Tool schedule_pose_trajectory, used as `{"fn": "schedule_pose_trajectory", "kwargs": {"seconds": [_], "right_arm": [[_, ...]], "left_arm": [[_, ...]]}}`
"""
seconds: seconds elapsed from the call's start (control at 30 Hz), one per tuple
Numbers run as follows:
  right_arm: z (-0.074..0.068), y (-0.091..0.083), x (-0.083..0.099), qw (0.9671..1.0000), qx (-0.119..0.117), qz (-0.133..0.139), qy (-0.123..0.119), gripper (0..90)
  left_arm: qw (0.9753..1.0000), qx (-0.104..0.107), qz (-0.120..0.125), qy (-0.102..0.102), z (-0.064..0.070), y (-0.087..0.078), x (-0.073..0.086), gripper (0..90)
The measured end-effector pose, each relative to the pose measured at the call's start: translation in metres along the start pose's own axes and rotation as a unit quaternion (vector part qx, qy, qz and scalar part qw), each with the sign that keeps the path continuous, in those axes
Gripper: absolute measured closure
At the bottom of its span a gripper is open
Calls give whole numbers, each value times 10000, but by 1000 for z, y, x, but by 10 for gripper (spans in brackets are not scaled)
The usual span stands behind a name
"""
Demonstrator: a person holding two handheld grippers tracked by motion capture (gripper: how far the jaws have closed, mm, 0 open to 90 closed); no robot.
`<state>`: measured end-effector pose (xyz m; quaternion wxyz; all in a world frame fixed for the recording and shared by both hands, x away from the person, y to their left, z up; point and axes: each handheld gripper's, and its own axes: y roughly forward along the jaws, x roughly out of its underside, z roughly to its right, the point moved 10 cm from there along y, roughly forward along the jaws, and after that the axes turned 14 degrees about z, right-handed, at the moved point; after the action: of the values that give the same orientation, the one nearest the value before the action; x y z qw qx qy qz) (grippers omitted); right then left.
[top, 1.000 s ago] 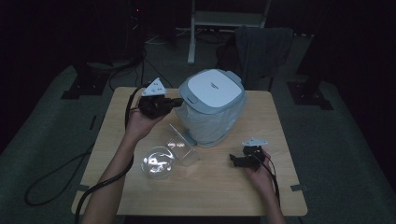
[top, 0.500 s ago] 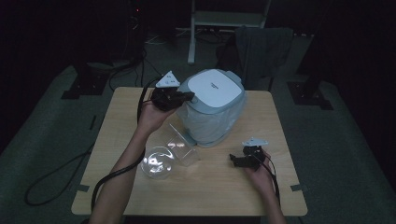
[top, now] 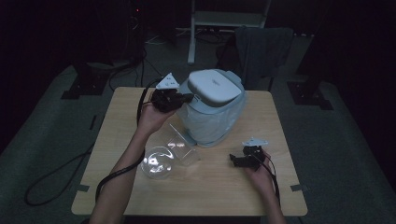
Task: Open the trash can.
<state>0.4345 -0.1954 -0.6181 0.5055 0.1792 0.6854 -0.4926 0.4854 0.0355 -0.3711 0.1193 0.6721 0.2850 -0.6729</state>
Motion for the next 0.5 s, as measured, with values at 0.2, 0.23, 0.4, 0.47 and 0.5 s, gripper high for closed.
{"fn": "schedule_pose_trajectory", "kwargs": {"seconds": [0.2,0.23,0.4,0.47,0.5], "right_arm": [[0,0,0,10000,-1,0,2,131],[0,0,0,10000,-1,0,3,131],[0,0,0,10000,-1,0,3,131],[0,0,0,10000,-1,-1,3,131],[0,0,0,10000,-1,-1,3,131]], "left_arm": [[10000,-91,-20,16,-3,-1,-2,837],[9999,-105,-19,24,-5,-2,-2,797],[9996,-193,181,-10,-12,-16,-8,718],[9995,-222,209,9,-14,-22,-10,699],[9995,-228,207,14,-14,-26,-10,686]]}}
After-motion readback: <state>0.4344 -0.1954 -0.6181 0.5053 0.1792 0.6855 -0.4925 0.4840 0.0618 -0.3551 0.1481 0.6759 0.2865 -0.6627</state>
